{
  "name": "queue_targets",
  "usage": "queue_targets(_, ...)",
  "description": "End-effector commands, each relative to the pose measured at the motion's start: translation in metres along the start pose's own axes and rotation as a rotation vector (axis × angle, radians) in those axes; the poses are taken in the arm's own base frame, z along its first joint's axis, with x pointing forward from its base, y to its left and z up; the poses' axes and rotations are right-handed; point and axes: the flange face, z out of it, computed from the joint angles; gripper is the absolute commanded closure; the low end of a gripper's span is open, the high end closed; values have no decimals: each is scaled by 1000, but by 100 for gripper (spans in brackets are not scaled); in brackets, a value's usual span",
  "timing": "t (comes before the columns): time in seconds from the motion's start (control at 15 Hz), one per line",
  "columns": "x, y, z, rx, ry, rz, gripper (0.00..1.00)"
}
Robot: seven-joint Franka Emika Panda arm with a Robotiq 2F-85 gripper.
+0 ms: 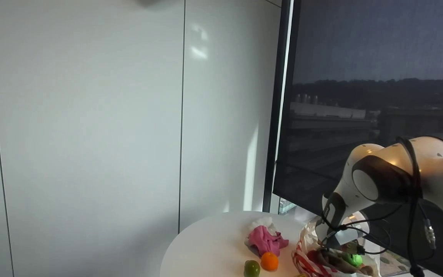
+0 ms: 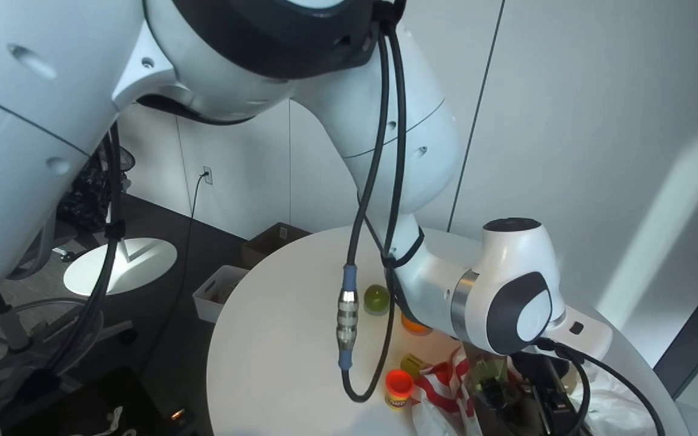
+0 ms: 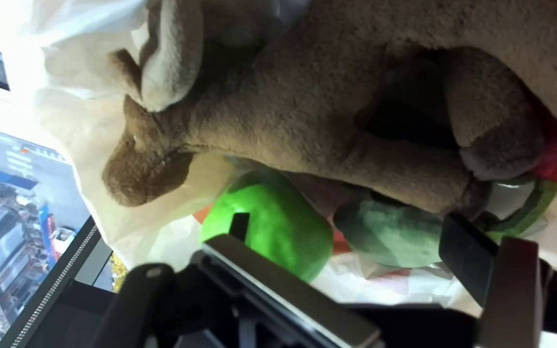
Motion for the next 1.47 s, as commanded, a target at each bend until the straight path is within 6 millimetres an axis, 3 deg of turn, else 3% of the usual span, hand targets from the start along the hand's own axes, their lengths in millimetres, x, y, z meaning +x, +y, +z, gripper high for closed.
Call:
queue_targets(0.0,-6,-22,-35,61,49,-23,0)
queue_targets(0.27,-34,-59,-74,174,-34,-54,0)
queue_targets(0.6,-89,-105,-101,299,-141,-128,0)
queue_targets(1.07,-145,-159,-96,371,-255,-195,0)
queue_targets(1.4,-155,-186,-87,369,-192,-255,0)
